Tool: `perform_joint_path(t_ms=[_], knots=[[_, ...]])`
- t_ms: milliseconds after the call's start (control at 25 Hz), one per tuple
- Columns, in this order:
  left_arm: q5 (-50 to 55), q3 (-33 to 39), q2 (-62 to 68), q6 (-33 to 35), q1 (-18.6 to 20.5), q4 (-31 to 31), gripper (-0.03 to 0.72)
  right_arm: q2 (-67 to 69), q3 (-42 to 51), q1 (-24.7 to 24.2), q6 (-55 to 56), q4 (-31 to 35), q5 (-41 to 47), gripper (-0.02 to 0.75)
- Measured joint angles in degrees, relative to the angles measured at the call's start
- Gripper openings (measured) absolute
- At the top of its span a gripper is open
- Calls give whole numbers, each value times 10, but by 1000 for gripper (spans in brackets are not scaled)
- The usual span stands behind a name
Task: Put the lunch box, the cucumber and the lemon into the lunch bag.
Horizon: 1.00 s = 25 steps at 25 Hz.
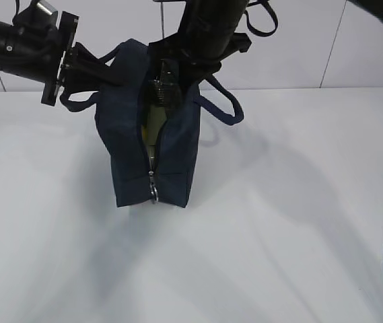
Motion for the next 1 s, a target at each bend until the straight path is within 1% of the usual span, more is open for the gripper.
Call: perform_joint_path(t_ms=[80,200,440,760,880,1000], knots=[[-1,0,0,-2,-6,-12,-8,-19,18,0,0,-8,-2,13],[-5,0,0,-4,-24,-22,-8,-42,48,0,0,-22,-2,13],[-41,0,0,-4,-57,-23,-8,-69,98,0,0,-57,-2,13],[-55,0,20,-5,-62,-23,-8,-73,120,0,6,-98,-4,13],[-55,0,38,-5,-63,-35,-8,-73,120,0,12,-109,-4,13],[-54,0,49,-5,-63,-40,-7,-73,120,0,17,-115,-4,31]])
